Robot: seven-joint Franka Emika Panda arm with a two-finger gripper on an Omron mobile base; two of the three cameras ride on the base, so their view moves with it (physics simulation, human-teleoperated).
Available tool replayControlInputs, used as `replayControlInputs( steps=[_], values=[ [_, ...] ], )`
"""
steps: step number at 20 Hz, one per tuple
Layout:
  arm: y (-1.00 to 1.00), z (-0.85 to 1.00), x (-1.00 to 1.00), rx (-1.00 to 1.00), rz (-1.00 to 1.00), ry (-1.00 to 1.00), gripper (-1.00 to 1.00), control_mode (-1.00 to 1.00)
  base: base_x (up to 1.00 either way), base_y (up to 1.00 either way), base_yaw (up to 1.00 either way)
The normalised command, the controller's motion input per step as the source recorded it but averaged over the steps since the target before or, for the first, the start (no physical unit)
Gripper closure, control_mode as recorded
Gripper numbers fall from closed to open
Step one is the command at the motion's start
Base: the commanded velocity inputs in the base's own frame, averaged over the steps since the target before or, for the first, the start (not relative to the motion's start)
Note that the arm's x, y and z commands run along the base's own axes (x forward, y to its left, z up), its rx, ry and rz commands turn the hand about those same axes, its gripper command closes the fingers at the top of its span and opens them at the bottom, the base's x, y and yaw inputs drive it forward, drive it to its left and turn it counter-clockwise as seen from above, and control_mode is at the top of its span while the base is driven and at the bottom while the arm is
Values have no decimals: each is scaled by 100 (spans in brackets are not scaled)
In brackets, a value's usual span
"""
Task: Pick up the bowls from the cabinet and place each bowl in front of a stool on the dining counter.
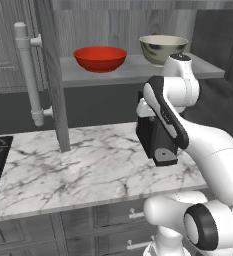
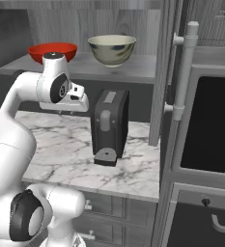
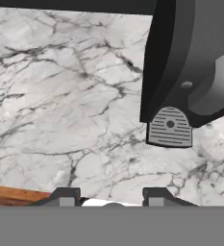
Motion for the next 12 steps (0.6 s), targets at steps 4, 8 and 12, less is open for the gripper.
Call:
replayControlInputs(
  steps=[4, 8, 12],
  values=[
    [0, 0, -8, 0, -4, 0, -100, -100, 0, 0, 0],
    [-1, 24, -41, 0, -23, -1, -100, -100, 0, 0, 0],
    [-10, 30, -73, 0, -33, -12, -100, -100, 0, 0, 0]
  ],
)
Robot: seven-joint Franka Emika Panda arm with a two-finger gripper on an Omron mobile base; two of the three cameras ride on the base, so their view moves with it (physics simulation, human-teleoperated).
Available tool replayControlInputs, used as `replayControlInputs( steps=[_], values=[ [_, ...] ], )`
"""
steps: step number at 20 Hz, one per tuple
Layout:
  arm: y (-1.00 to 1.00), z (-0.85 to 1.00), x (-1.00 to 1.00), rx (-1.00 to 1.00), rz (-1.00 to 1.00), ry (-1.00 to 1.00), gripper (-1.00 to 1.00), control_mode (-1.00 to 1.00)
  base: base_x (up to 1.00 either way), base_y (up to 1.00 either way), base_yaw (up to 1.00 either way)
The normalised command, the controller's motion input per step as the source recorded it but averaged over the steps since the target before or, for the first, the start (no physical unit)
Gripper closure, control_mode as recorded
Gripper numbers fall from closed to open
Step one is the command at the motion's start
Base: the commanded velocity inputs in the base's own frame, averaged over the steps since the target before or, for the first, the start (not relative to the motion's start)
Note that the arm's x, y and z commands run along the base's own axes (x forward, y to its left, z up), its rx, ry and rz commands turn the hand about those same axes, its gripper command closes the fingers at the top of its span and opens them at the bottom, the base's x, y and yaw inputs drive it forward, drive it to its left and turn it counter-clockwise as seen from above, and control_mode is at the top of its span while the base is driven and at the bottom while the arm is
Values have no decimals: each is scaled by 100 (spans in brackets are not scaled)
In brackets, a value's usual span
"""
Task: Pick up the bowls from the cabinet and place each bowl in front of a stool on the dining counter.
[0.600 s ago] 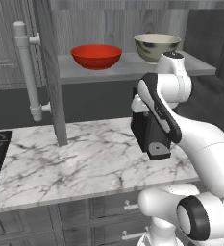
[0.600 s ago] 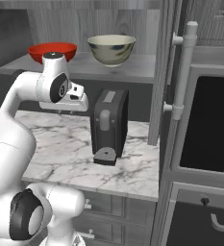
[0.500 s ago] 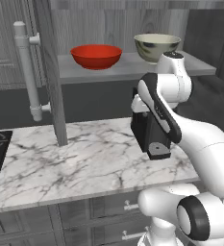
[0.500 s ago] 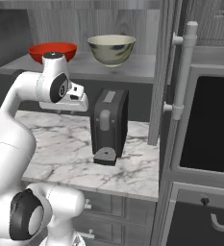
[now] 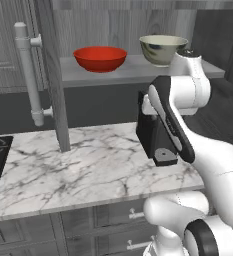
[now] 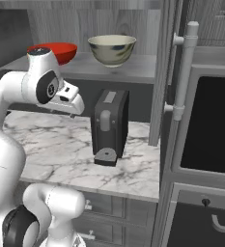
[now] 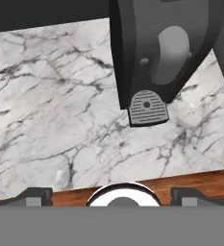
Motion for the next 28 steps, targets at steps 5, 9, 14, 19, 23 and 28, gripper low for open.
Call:
replayControlInputs(
  steps=[5, 9, 14, 19, 23, 28],
  values=[
    [0, 45, -77, 0, -31, -28, -100, -100, 0, 0, 0],
    [-15, 46, -69, 10, -25, -29, -100, -100, 0, 0, 0],
    [-41, 43, -41, 22, -23, -21, -100, -100, 0, 0, 0],
    [-45, 25, -3, 22, -27, -18, -100, -100, 0, 0, 0],
    [-33, 37, 0, 25, -23, -22, -100, -100, 0, 0, 0],
    [0, 57, 0, 18, -14, -29, -100, -100, 0, 0, 0]
  ],
)
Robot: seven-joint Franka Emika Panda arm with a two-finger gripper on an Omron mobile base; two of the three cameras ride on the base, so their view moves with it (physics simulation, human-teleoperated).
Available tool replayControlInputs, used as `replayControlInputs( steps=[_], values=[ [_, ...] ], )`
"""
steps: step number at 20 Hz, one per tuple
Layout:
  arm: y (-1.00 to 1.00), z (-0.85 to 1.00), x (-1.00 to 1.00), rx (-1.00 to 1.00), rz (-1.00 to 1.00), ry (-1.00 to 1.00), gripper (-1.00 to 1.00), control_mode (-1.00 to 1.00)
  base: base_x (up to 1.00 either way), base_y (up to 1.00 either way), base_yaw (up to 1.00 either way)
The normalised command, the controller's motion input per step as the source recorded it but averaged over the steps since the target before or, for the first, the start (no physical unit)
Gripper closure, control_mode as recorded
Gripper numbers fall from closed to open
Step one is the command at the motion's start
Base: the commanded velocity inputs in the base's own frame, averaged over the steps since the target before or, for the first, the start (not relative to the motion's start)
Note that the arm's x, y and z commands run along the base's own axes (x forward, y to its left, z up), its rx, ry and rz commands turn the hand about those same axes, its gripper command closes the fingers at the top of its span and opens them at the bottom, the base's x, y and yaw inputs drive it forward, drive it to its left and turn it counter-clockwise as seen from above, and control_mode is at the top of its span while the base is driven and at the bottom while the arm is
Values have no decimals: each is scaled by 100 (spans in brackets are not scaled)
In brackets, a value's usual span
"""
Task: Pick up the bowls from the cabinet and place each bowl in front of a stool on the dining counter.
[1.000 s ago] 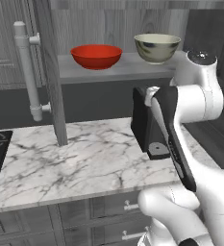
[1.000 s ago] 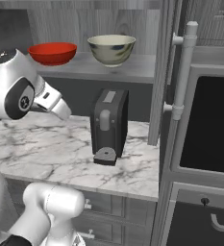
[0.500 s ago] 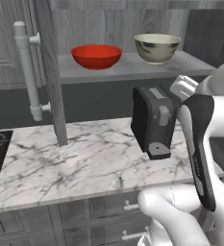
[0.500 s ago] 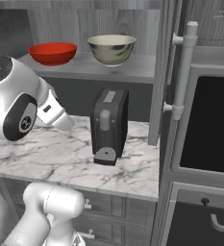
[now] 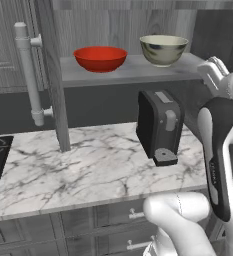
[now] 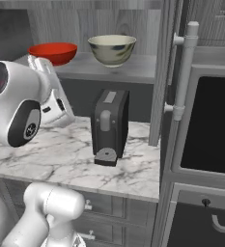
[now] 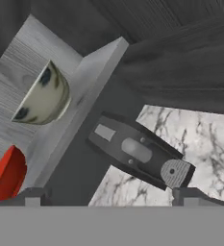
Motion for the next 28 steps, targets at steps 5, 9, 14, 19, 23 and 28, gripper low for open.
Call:
replayControlInputs(
  steps=[5, 9, 14, 19, 23, 28],
  values=[
    [0, 53, 5, 13, -1, -10, -100, -100, 0, 0, 0],
    [-4, 46, 22, 11, 3, 2, -100, -100, 0, 0, 0],
    [-16, 20, 44, 12, 14, 7, -100, -100, 0, 0, 0],
    [-8, 4, 59, 9, 16, 13, -100, -100, 0, 0, 0],
    [0, 0, 51, 2, 9, 3, -100, -100, 0, 0, 0],
    [-5, 0, 50, 4, 3, 0, -100, -100, 0, 0, 0]
  ],
)
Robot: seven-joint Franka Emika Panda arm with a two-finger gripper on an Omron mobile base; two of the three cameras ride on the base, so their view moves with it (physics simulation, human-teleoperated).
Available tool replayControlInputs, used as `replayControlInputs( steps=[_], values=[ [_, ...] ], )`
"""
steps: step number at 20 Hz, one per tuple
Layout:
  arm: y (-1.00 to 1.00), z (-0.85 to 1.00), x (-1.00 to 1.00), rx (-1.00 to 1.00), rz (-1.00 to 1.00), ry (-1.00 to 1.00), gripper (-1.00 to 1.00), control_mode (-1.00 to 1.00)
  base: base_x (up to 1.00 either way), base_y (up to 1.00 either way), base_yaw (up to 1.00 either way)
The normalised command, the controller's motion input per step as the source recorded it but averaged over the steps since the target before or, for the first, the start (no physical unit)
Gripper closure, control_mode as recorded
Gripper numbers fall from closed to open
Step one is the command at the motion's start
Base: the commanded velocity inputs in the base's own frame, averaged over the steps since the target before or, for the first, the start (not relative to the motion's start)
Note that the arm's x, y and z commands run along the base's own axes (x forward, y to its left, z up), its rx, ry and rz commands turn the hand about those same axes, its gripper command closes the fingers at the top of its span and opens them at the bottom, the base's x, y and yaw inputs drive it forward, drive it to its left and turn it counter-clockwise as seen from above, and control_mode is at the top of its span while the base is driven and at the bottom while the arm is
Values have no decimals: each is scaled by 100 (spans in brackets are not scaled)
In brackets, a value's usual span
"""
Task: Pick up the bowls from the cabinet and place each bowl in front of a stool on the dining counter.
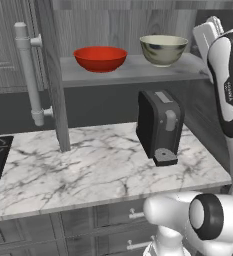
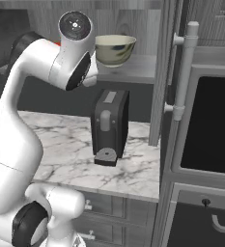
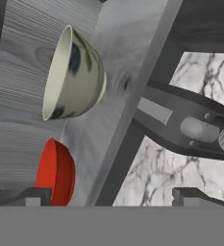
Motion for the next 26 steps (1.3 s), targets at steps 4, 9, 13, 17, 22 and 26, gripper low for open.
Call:
replayControlInputs(
  steps=[4, 9, 13, 17, 22, 26],
  values=[
    [-2, 0, 50, 2, 0, 0, -100, -100, 0, 0, 0],
    [-7, 0, 48, 0, 0, 0, -100, -100, 0, 0, 0],
    [-11, 0, 45, 1, 0, 0, -100, -100, 0, 0, 0],
    [-30, 0, 38, 3, 0, 0, -100, -100, 0, 0, 0],
    [-41, 0, 39, 7, 0, 0, -100, -100, 0, 0, 0],
    [-18, 0, 30, 2, 0, 0, -100, -100, 0, 0, 0]
  ],
)
